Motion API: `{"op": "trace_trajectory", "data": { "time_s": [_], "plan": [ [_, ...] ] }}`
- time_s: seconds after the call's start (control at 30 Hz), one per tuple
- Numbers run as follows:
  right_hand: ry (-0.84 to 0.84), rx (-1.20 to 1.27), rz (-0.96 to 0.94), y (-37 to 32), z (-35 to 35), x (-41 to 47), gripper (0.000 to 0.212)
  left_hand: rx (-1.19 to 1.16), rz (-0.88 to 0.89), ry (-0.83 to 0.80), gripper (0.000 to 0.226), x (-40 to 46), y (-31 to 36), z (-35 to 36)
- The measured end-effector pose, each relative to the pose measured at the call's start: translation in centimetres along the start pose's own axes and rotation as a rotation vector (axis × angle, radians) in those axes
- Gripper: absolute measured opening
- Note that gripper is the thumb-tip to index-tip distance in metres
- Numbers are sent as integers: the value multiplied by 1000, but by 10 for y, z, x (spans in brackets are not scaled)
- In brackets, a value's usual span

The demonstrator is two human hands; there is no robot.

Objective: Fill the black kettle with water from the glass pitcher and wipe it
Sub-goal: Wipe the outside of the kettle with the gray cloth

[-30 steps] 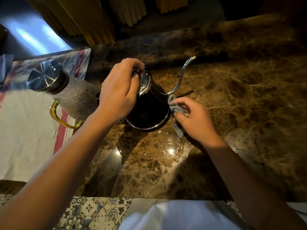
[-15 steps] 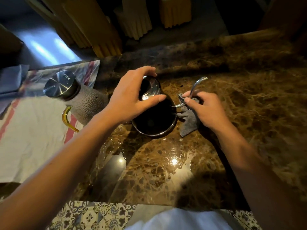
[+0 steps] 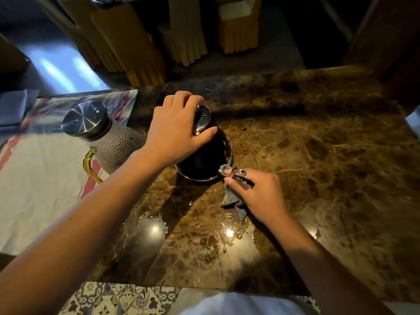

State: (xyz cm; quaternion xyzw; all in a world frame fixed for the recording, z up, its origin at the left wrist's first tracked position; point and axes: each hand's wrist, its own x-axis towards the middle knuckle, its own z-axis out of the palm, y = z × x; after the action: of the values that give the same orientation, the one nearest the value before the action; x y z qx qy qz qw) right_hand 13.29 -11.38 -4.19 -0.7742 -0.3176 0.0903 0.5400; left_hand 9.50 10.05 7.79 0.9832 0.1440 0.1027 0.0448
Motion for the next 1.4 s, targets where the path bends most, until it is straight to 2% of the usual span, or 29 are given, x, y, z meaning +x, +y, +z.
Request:
{"op": "trace_trajectory", "data": {
  "time_s": [0.2, 0.3, 0.4, 0.5, 0.6, 0.7, 0.77, 0.9, 1.0, 1.13, 1.27, 1.4],
  "plan": [
    [-36, -124, -132, -12, 32, -6, 28, 117, -88, -120, 73, 8, 6, -9],
    [-66, -87, -160, -19, 44, -10, 30, 98, -100, -145, 74, 8, 9, -10],
    [-112, 4, -104, -21, 44, -14, 35, 14, -60, -128, 70, 6, 4, -9],
    [-89, 136, 75, -21, 25, -15, 33, -105, -19, -137, 64, 1, -1, -9],
    [102, 285, 301, -21, 0, 1, 29, -221, 3, -124, 48, -3, -2, -8],
    [302, 694, 476, -35, -16, 34, 22, -209, 34, -137, 42, -8, -2, -7],
    [345, 924, 475, -51, -19, 53, 26, -231, 58, -128, 41, -12, -3, -4],
    [327, 751, 310, -74, -3, 66, 24, -325, 88, -56, 43, -22, -2, 4],
    [264, 641, 290, -72, 21, 58, 21, -320, 78, -9, 44, -25, 3, 7],
    [187, 588, 310, -55, 47, 38, 39, -273, 54, 24, 41, -26, 6, 12],
    [97, 377, 275, -28, 61, 11, 59, -255, 71, 32, 39, -26, 3, 14],
    [62, 310, 212, -26, 67, -11, 60, -279, 87, 65, 36, -25, 2, 16]
  ]
}}
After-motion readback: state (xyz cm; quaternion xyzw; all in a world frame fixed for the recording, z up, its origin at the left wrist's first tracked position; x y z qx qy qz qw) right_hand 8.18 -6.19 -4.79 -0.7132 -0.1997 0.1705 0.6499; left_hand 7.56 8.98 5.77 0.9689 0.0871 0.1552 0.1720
